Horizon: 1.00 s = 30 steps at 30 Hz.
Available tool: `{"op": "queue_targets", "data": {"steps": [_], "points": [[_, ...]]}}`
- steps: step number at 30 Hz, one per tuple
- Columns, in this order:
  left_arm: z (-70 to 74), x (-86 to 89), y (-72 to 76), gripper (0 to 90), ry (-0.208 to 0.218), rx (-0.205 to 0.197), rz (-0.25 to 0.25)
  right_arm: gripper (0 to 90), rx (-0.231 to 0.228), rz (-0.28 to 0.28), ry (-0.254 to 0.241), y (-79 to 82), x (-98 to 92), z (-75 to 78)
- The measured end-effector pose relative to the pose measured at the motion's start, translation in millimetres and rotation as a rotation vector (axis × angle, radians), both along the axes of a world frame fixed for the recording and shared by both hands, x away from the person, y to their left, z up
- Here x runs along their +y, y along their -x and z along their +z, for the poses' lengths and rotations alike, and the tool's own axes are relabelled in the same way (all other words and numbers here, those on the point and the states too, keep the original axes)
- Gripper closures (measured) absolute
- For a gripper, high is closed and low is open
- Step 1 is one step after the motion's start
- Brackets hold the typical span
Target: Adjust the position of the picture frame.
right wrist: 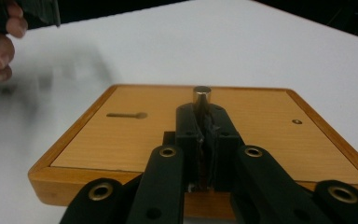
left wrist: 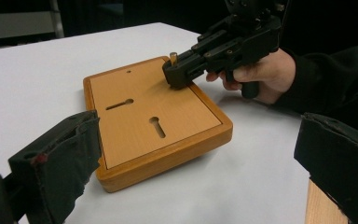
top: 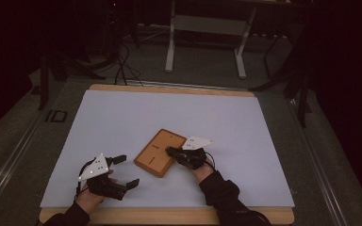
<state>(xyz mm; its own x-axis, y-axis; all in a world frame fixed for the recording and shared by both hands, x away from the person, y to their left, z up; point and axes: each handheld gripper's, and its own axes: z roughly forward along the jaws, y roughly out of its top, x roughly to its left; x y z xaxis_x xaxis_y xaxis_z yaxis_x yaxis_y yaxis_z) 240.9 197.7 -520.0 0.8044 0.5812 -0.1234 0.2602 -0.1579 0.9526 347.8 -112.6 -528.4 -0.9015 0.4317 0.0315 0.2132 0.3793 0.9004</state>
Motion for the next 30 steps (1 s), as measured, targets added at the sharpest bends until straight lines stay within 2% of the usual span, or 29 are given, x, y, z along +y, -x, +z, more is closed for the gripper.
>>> {"op": "queue_targets", "data": {"steps": [9, 13, 16, 19, 23, 27, 29, 30], "points": [[-1.6, -2.1, -0.4, 1.2, -0.014, 0.006, -0.012, 85.0, 0.030, 0.012, 0.051, -1.9, -3.4, -6.0], [-2.9, -4.1, -0.6, 1.2, -0.006, 0.007, -0.029, 84.6, 0.051, 0.026, 0.075, -3.1, -4.2, -9.4], [-3.5, -5.9, -0.8, 1.2, -0.005, 0.006, -0.039, 84.6, 0.052, 0.027, 0.078, -2.9, -4.4, -10.4], [-3.1, -6.7, -1.4, 1.2, -0.027, -0.011, -0.032, 84.0, 0.065, 0.029, 0.072, -3.9, -4.8, -10.4], [-2.9, -5.9, -2.9, 1.4, -0.020, -0.020, -0.023, 82.7, 0.066, 0.021, 0.082, -2.9, -3.9, -9.3], [0.2, -3.0, -8.5, 1.6, -0.026, 0.021, 0.000, 69.2, 0.074, 0.037, 0.081, 0.3, -5.9, -3.4], [0.7, -2.2, -9.7, 3.9, -0.026, 0.025, 0.004, 68.1, 0.078, 0.036, 0.076, 1.1, -7.2, -1.7], [1.1, -0.8, -12.4, 3.9, -0.025, 0.040, 0.007, 67.5, 0.077, 0.040, 0.071, 2.3, -8.9, 0.3]]}}
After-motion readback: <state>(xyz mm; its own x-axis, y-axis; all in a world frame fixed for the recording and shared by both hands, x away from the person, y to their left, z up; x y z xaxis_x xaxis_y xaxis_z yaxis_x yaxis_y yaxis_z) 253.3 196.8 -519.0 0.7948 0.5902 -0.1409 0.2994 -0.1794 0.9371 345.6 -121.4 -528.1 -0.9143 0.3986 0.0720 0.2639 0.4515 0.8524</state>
